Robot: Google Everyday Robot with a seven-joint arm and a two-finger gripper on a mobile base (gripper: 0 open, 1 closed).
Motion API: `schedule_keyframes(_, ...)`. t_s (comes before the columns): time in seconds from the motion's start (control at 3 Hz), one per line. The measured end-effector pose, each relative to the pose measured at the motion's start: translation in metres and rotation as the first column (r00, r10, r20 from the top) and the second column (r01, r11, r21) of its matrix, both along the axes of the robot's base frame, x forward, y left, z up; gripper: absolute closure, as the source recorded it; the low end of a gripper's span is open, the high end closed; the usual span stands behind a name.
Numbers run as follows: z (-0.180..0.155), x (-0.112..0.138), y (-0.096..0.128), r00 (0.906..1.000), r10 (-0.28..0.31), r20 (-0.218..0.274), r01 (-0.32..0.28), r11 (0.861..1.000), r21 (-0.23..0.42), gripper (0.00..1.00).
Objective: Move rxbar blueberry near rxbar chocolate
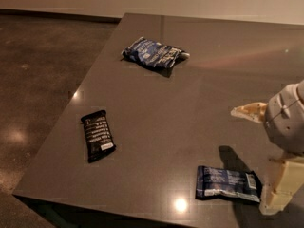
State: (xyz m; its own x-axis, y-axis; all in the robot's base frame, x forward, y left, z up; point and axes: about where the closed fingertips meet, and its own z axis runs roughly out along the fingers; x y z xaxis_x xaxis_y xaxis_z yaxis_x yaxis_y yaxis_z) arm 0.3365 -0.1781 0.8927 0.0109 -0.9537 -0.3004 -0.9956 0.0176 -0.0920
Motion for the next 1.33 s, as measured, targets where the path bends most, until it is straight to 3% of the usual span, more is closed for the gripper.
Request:
schedule_keyframes(0.33,-0.019,-0.007,0.027,0.9995,0.030,0.005,-0.030,0.999,0.030,0.00)
schedule_keyframes(0.67,-0.026,-0.012,0.035,0.9993,0.038,-0.001,-0.038,0.999,0.031,0.00)
schedule_keyframes(1.33,-0.046,0.002,0.022,1.0000,0.001,-0.005,-0.001,1.000,-0.006,0.00)
